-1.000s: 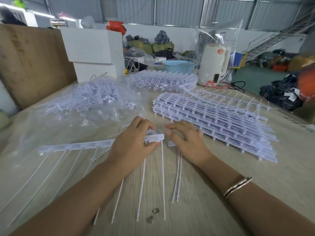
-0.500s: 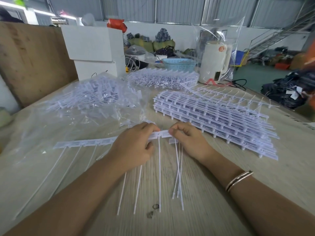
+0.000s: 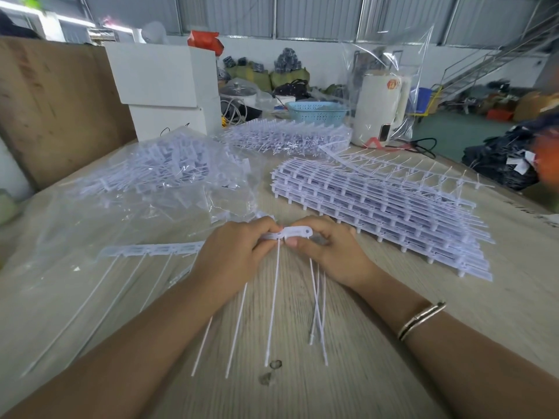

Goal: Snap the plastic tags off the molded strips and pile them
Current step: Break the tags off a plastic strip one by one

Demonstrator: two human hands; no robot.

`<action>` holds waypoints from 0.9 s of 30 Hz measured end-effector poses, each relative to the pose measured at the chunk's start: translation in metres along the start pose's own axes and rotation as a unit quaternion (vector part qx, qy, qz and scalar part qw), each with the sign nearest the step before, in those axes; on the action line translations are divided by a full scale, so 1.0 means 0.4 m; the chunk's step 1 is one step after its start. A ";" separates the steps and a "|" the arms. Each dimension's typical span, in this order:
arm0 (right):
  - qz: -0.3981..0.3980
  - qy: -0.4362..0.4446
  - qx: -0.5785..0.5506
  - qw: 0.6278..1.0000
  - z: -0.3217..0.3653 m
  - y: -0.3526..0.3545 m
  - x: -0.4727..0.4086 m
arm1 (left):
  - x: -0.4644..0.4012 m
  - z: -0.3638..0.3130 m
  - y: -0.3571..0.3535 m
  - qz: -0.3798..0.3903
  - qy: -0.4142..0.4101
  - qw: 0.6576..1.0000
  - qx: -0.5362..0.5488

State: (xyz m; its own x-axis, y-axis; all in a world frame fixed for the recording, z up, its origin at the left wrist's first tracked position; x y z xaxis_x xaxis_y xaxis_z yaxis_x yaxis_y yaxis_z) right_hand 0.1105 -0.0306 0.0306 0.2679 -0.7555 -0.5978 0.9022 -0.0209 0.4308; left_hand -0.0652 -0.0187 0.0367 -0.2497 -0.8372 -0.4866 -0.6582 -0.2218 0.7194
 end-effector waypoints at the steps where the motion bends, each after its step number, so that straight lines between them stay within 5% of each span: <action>1: -0.002 0.003 0.005 1.000 0.000 0.000 0.000 | -0.001 0.001 0.000 0.000 0.003 1.000 0.010; 17: -0.054 0.030 0.019 0.998 -0.004 0.019 0.001 | -0.003 0.004 -0.010 0.055 0.083 0.971 0.218; 19: -0.078 -0.022 -0.012 0.997 -0.010 0.034 0.000 | 0.000 0.007 -0.006 0.048 0.056 0.983 0.171; 27: -0.015 -0.130 0.227 0.965 -0.052 0.066 -0.002 | 0.001 -0.005 0.003 -0.007 0.010 1.000 0.010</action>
State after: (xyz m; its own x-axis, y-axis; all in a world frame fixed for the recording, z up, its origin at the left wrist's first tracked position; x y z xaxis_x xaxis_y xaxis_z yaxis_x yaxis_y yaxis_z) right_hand 0.1411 -0.0168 0.0285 0.0975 -0.8876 -0.4501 0.6515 -0.2850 0.7031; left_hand -0.0644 -0.0202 0.0384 -0.2265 -0.8434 -0.4872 -0.6761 -0.2239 0.7020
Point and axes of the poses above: each hand's wrist, its own x-axis away from the middle knuckle, its own y-axis out of the back of the hand, z = x × y, the point moved 1 cm from there along -x, towards the middle knuckle, and after that the axes turned 12 degrees about y, right-handed, at the moved point
